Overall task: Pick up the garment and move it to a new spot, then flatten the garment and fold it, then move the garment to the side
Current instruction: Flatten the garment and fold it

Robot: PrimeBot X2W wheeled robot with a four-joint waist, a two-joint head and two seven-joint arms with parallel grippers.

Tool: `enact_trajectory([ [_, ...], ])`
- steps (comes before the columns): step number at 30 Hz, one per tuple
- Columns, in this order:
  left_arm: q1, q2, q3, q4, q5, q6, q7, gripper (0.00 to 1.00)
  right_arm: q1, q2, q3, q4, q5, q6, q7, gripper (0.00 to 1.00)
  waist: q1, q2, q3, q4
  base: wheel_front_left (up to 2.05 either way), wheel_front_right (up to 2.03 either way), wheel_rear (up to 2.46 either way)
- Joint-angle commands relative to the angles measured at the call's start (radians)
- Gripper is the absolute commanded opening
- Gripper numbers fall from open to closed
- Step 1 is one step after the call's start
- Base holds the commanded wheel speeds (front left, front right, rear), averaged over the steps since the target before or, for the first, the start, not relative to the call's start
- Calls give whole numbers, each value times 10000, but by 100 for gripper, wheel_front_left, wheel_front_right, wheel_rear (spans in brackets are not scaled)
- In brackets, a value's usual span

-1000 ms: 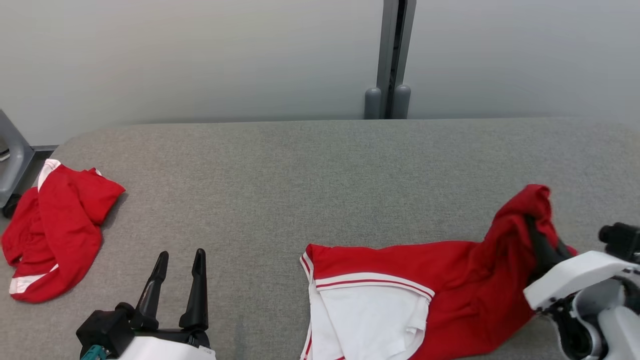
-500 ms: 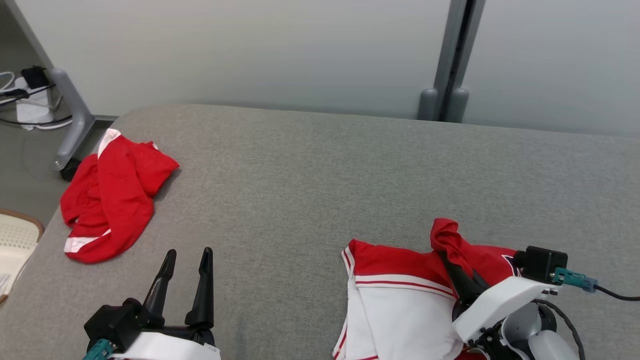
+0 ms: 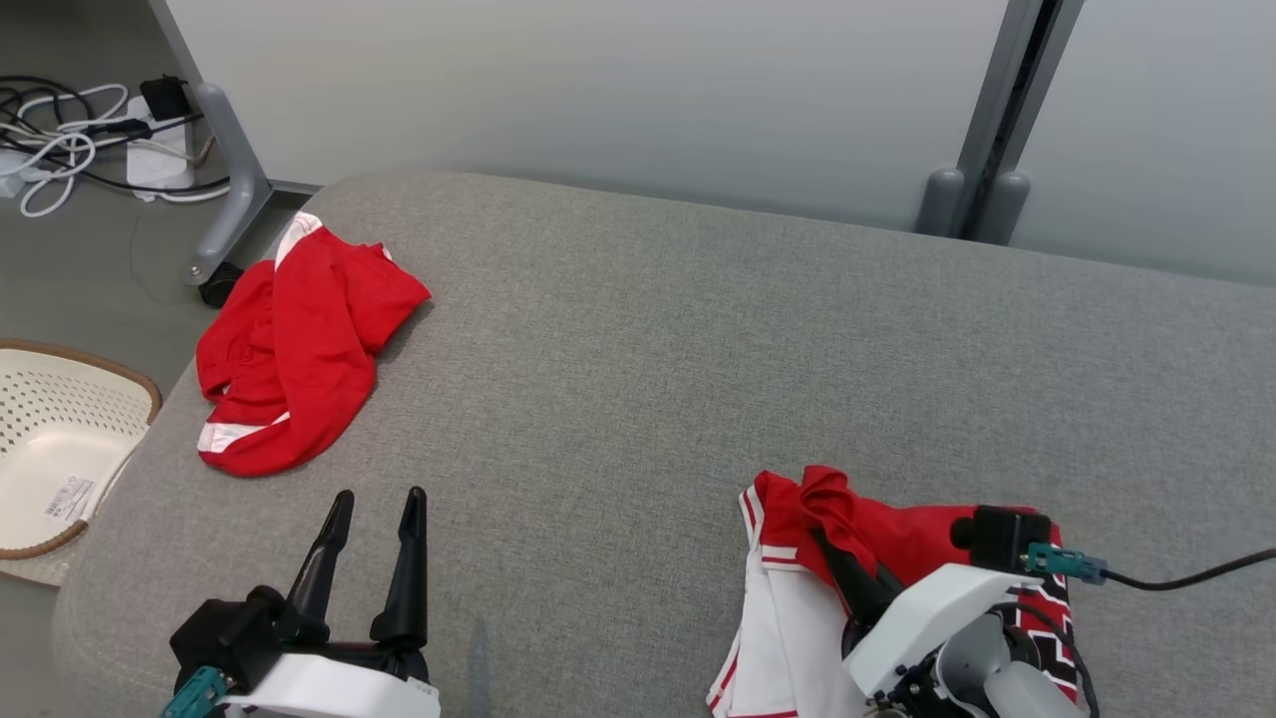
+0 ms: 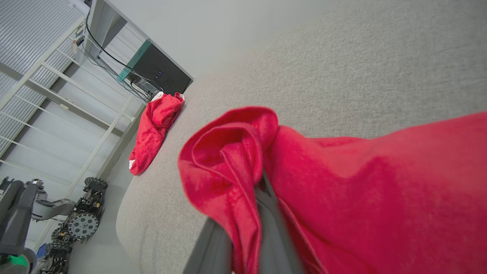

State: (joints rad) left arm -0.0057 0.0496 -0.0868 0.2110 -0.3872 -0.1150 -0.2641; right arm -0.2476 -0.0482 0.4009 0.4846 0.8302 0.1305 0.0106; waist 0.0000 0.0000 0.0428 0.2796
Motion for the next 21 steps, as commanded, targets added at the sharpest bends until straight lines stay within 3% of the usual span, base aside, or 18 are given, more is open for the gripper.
enact_trajectory([
  [1,-181,26,55,23,67,-50,1,100,-158,-51,143,115,137,5,-130,0,0,0,7,-11,0,0,0],
  [8,-244,25,-3,87,28,-67,3,100,-502,-50,858,722,727,5,-451,0,0,0,24,-58,0,0,0],
  [10,-261,26,-22,118,25,-72,1,100,-615,-51,1056,926,880,5,-552,38,0,0,20,-70,0,0,0],
  [11,-261,24,-25,134,23,-73,3,100,-657,-51,1153,1039,960,5,-546,100,0,0,17,-75,0,0,0],
  [21,-116,24,38,165,-25,-9,3,100,-1076,-67,1764,518,1582,5,-1141,100,0,0,-176,-449,0,0,0],
])
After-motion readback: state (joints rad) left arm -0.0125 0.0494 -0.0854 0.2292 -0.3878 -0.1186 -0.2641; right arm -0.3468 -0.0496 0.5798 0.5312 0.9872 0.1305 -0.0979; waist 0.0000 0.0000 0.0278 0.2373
